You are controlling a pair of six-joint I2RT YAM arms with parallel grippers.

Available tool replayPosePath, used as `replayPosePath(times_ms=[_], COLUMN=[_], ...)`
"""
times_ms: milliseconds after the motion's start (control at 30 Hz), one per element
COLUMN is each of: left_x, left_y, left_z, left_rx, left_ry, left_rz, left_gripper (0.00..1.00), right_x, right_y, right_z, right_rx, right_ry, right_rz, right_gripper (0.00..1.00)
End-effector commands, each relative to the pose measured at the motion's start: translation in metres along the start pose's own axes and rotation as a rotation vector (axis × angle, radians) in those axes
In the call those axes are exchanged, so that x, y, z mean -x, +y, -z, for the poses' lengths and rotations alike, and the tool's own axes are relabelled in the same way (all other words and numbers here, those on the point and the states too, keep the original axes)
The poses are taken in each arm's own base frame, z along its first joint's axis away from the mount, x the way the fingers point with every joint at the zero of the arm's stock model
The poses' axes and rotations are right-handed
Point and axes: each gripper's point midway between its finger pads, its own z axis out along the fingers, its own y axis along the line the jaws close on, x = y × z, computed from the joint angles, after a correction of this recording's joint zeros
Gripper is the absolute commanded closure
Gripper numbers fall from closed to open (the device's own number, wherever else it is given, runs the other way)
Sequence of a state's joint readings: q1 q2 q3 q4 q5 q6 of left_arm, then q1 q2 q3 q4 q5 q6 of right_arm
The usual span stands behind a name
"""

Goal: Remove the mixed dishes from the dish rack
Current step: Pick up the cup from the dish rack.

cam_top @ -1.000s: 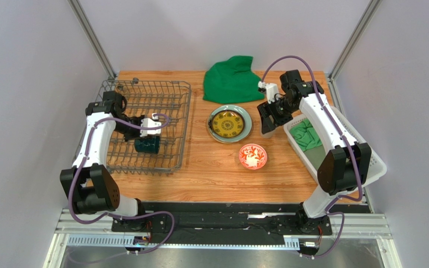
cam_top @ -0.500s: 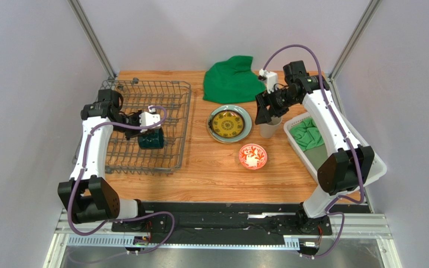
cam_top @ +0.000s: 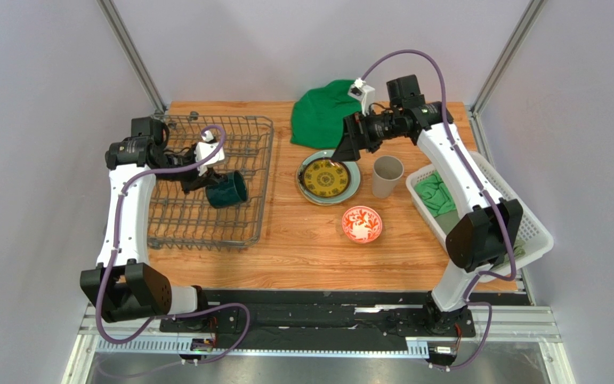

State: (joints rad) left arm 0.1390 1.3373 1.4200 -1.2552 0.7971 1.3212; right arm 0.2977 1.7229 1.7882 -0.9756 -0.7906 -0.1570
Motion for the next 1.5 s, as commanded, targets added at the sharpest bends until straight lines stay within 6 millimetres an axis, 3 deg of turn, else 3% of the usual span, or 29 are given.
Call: replayPosePath(times_ms=[0, 233, 600, 833, 1200, 1467], left_x=[0.055, 0.081, 0.096, 0.106, 0.111, 0.115], left_y=[-0.013, -0.031, -0.045, -0.051, -0.055, -0.057], left_z=[0.019, 0.024, 0.022, 0.021, 0.021, 0.023], left_rx=[0.014, -0.024, -0.063, -0.085, -0.091, -0.089], left_ry=[-0.189, -0.311, -0.428, -0.480, -0.511, -0.529], left_rz=[0.006, 0.055, 0.108, 0.117, 0.121, 0.120], left_gripper=[1.00, 1.00, 1.00, 1.00, 1.00, 1.00], right_x=[0.036, 0.045, 0.056, 0.049, 0.034, 0.020], right_y=[0.022, 0.050, 0.078, 0.099, 0.114, 0.139], right_z=[-0.025, -0.059, -0.091, -0.110, -0.136, -0.154], right_rx=[0.111, 0.180, 0.256, 0.295, 0.300, 0.330], right_ry=[-0.084, -0.079, -0.080, -0.050, -0.001, 0.034], right_rz=[0.024, 0.091, 0.108, 0.129, 0.144, 0.181], right_gripper=[0.01, 0.01, 0.01, 0.05, 0.11, 0.13])
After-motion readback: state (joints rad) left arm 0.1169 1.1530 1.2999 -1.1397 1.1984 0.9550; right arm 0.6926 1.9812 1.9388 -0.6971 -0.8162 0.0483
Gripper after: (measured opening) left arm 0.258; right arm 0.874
